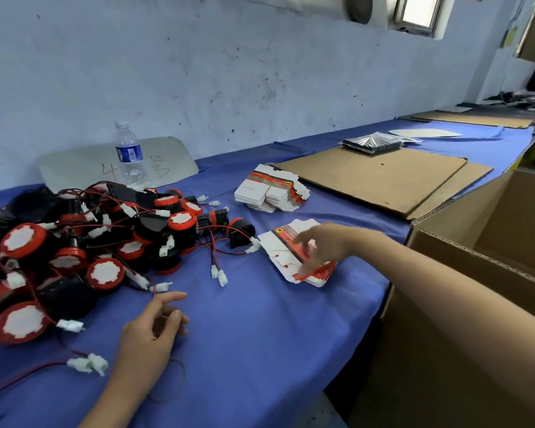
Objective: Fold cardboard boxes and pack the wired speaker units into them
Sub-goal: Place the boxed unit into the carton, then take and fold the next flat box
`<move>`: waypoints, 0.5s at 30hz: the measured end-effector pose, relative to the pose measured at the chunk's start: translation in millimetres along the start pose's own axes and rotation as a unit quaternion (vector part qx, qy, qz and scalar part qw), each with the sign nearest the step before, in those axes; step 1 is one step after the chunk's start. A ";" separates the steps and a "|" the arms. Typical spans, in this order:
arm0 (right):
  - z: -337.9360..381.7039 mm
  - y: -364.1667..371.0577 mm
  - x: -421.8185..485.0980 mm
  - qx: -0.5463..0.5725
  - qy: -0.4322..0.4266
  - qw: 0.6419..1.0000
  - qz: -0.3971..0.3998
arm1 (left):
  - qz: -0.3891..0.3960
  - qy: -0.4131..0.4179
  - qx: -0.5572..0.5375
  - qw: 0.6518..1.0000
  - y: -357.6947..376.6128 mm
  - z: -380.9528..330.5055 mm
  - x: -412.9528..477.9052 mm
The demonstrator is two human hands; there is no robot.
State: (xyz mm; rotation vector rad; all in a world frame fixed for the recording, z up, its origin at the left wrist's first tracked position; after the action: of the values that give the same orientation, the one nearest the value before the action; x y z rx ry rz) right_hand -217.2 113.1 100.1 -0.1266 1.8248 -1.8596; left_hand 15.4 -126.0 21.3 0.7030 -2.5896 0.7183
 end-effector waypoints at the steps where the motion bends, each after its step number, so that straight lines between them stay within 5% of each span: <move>1: 1.4 6.9 1.3 -0.036 -0.005 0.999 0.007 | 0.002 0.001 0.002 1.000 0.2 0.6 0.4; 8: 17.4 12.8 -0.3 -0.225 -0.051 0.968 -0.099 | 0.004 0.006 0.007 1.000 0.6 3.9 1.3; 15: 29.0 19.4 -11.1 -0.269 -0.074 0.949 -0.150 | 0.002 0.014 0.010 1.000 0.0 1.9 0.0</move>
State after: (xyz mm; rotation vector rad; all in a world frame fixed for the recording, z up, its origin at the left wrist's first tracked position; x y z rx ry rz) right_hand -189.7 92.5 87.3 -0.7541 2.2516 -1.4301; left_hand 15.0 -127.1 19.7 0.6878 -2.5623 0.7516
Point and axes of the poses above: each hand's wrist, its own x-axis towards the middle knuckle, its own y-axis out of the palm, z = x × y, the point moved 2 cm from there along x, towards the middle knuckle, and after that the axes turned 12 degrees about y, right-handed, at the moved point
